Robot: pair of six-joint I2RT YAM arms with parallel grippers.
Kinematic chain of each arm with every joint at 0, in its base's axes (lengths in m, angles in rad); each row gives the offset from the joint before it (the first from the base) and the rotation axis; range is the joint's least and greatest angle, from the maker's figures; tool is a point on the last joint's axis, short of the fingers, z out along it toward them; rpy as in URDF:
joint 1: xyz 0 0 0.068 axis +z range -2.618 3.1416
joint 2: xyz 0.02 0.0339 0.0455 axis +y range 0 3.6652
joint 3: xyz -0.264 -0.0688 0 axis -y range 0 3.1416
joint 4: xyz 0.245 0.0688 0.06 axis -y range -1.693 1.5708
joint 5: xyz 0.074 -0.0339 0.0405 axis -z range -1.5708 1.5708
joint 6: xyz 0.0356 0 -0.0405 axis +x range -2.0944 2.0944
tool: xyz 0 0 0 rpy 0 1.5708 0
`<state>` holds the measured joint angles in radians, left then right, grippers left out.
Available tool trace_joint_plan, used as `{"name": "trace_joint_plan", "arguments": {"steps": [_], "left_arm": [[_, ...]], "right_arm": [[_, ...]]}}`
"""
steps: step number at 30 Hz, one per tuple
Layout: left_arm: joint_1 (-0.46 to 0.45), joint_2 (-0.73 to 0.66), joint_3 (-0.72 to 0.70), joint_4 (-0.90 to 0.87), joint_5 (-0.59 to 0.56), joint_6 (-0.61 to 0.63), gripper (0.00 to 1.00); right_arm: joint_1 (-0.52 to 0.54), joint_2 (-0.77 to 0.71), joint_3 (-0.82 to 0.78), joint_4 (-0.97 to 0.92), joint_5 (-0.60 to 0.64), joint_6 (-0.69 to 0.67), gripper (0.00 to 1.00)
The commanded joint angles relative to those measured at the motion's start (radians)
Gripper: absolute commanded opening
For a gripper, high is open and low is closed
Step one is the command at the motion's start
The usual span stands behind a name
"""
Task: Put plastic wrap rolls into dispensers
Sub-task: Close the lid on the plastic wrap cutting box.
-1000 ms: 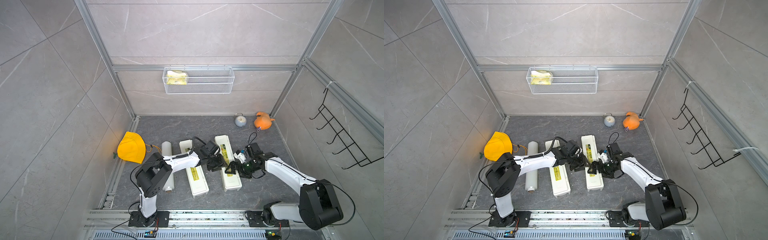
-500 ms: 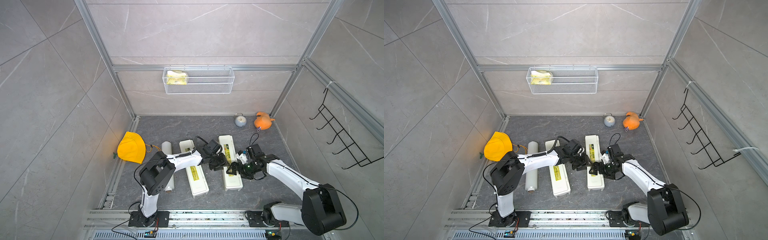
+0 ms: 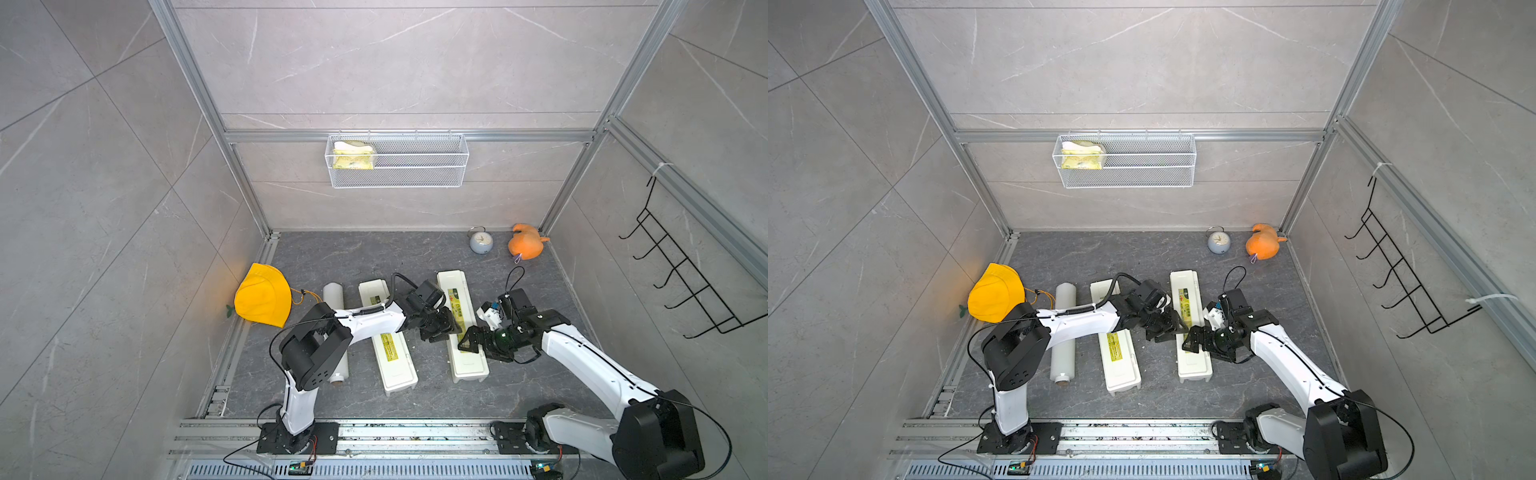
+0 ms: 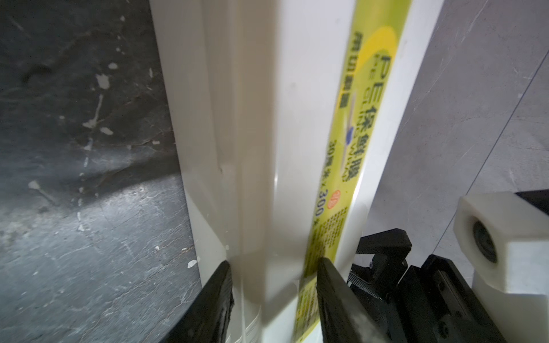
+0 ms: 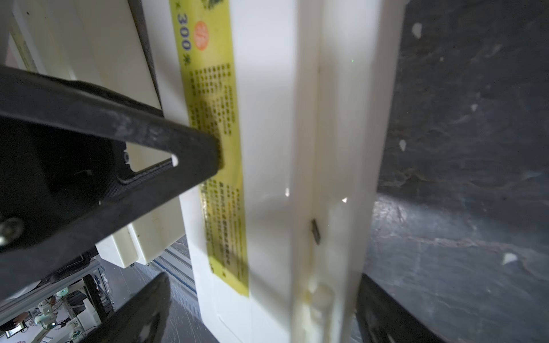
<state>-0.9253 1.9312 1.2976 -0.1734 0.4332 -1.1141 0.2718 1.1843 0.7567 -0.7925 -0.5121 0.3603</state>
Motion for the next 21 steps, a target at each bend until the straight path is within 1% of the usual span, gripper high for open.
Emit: {"name": "trace_joint_plan", "arguments": {"steps": [1,3,11,13,16,21], "left_arm": [[-0.031,0.107,-0.056,-0.163,-0.033,0.005,0.47],[-0.030,0.110,-0.054,-0.159,-0.030,0.005,0.47],[-0.030,0.107,-0.040,-0.146,-0.021,0.007,0.48],[-0.030,0.107,-0.033,-0.151,-0.025,0.007,0.48],[-0.031,0.110,-0.018,-0.168,-0.033,0.010,0.48],[-0.032,0.114,-0.018,-0.169,-0.036,0.005,0.48]], "right_arm": [[0.006,-0.018,0.005,-0.081,-0.003,0.033,0.94],[0.007,-0.024,-0.010,-0.072,-0.011,0.042,0.94],[0.009,-0.034,-0.095,0.053,-0.136,0.103,0.93],[0.009,-0.028,-0.096,0.047,-0.112,0.093,0.93],[0.009,-0.028,-0.066,-0.025,-0.005,0.066,0.94],[0.013,-0.040,-0.089,0.067,-0.105,0.115,0.93]]}}
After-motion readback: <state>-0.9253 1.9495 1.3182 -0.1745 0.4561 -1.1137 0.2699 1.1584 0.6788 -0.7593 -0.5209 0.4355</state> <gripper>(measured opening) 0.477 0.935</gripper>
